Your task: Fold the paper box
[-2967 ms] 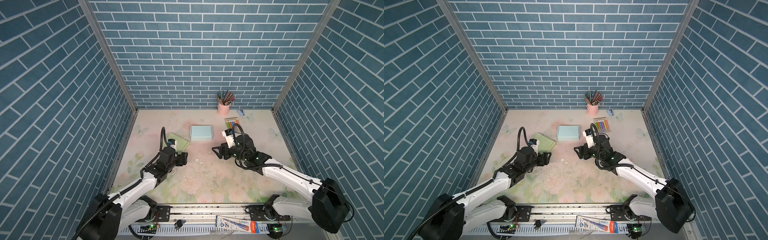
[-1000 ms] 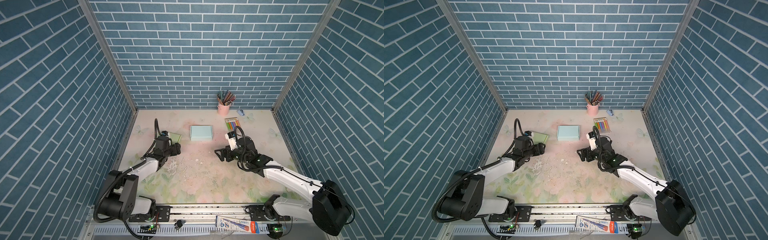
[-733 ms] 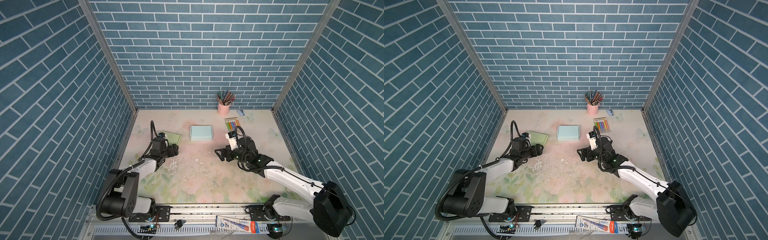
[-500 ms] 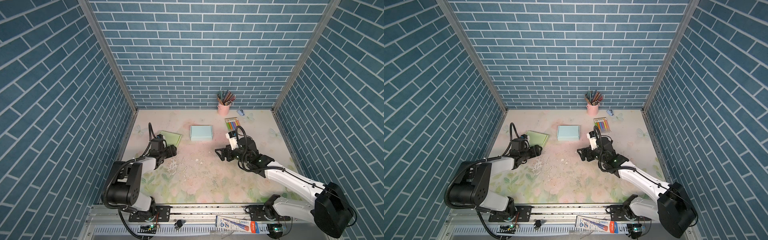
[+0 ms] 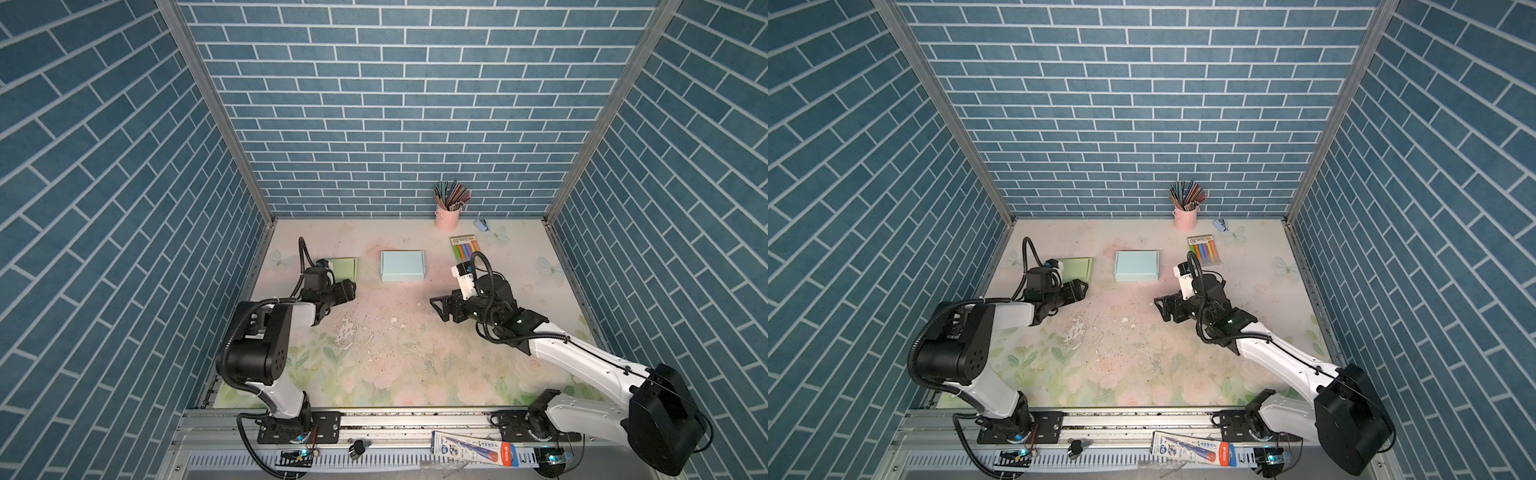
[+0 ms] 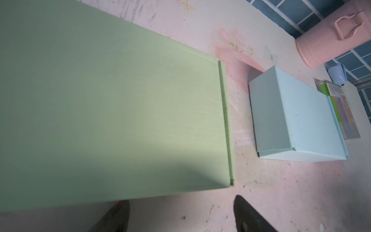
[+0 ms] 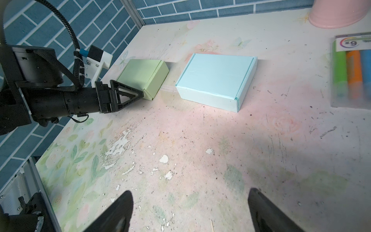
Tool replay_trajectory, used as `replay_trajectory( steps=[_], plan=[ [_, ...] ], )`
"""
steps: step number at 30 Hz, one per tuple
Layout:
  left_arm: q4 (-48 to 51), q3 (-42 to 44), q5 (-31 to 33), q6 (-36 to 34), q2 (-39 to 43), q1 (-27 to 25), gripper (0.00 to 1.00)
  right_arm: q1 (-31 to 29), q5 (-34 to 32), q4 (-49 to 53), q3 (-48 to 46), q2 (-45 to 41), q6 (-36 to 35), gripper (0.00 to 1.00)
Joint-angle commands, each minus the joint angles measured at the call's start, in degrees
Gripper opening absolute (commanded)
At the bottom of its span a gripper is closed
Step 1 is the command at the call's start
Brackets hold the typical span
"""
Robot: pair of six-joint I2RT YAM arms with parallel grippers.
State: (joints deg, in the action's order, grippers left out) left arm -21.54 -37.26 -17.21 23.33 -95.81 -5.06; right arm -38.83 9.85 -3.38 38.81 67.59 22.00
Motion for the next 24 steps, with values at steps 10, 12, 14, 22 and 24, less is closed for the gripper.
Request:
replay_trajectory(
  steps=[10, 12, 14, 22, 24],
  plan=[
    [4.61, -3.50, 0.98, -1.69, -1.44, 1.02, 0.82, 0.20, -1.03, 0.65, 1.77, -0.44, -1.79, 0.90],
    [5.02, -3.11, 1.34, -1.66, -0.43, 1.04, 0.82, 0.20, -1.21, 0.95, 1.72, -0.73, -1.98, 0.90],
    [5.61, -2.50, 1.38, -1.48, 1.19, 1.06, 0.83, 0.23, -1.63, 1.90, 1.97, -1.11, -2.00, 0.90],
    [9.88, 6.40, 5.44, 0.51, 17.86, -2.81, 0.89, 2.88, -4.90, 4.79, -0.65, -4.93, -3.08, 0.91],
    [12.91, 8.27, 9.16, 0.93, 23.54, -6.10, 0.89, 6.17, -2.99, 6.11, -1.66, -6.27, -3.72, 0.96]
  ],
)
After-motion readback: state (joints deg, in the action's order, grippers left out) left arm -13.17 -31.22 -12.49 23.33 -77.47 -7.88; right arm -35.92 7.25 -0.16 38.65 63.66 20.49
